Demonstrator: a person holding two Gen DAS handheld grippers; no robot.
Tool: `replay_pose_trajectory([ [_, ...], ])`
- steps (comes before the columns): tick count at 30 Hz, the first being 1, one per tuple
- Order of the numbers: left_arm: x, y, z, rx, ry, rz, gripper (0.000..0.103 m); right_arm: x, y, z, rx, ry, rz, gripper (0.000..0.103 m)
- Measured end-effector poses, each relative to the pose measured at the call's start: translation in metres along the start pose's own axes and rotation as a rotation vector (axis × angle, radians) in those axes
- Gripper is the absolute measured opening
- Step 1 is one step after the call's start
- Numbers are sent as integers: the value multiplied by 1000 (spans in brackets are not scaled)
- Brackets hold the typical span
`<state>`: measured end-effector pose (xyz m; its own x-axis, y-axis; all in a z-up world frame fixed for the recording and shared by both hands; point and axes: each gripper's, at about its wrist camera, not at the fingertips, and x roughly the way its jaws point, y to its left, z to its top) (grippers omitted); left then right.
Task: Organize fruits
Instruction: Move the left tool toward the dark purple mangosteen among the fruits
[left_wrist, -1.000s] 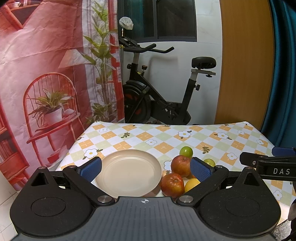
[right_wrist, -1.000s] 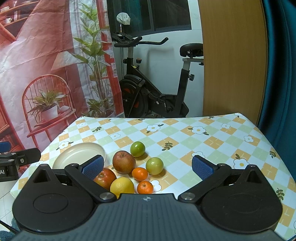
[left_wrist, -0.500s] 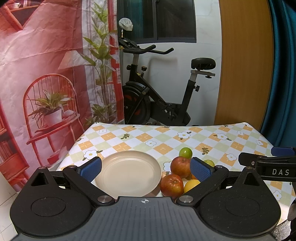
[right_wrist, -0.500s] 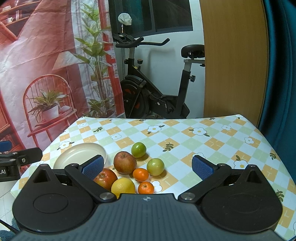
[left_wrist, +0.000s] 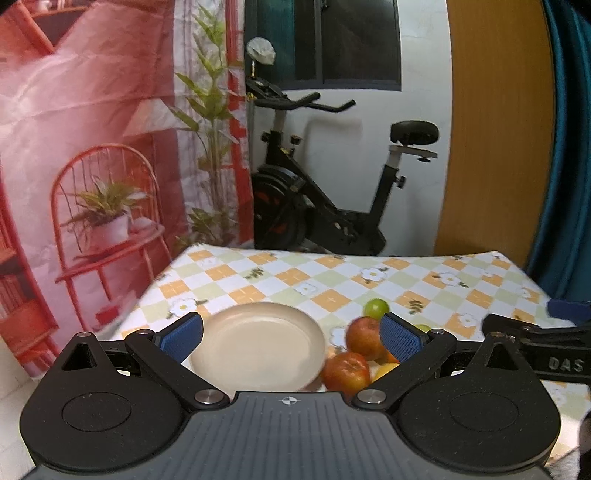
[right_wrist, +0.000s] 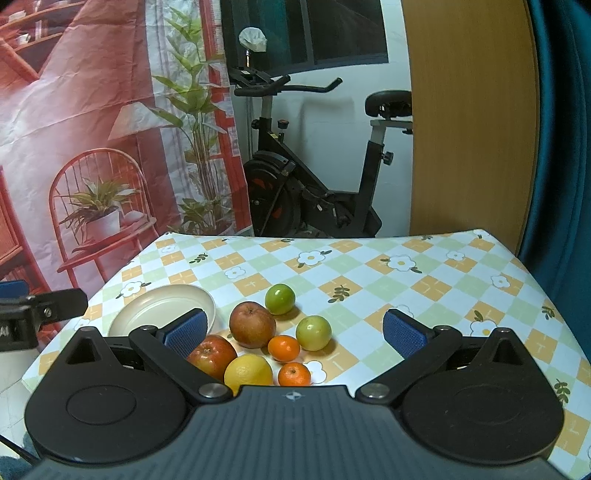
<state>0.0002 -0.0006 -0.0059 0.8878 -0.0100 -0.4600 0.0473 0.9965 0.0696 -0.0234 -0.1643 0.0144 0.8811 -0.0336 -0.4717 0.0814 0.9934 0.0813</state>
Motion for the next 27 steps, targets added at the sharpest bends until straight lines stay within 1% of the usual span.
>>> replay_pose_trajectory([
  [5, 11, 0, -9, 4, -44, 18, 103, 6, -1, -16, -46, -73, -6, 103],
  [9, 15, -2, -15, 20, -62, 27, 102, 16, -15, -32, -3, -119, 16, 103],
  [11, 17, -2, -17, 26, -73, 27, 102, 19, -22, -40, 14, -130, 8, 103],
  [14, 19, -1, -21, 21, -83, 11, 102, 27, -27, -49, 21, -124, 8, 103],
  [16, 22, 1, -24, 12, -76, -10, 102, 33, -28, -55, 27, -121, 13, 103],
  [19, 27, 5, -25, -14, -44, -44, 100, 35, -29, -64, 21, -138, 16, 103],
  [21, 31, 6, -25, -23, -16, -57, 97, 37, -29, -68, 15, -148, 14, 103],
  [23, 34, 8, -27, -28, -5, -61, 97, 38, -30, -72, 15, -150, 14, 103],
  [25, 34, 11, -28, -41, -10, -68, 97, 40, -33, -72, 33, -123, 41, 103],
  [27, 35, 15, -29, -64, -12, -79, 97, 42, -35, -72, 37, -100, 42, 103],
])
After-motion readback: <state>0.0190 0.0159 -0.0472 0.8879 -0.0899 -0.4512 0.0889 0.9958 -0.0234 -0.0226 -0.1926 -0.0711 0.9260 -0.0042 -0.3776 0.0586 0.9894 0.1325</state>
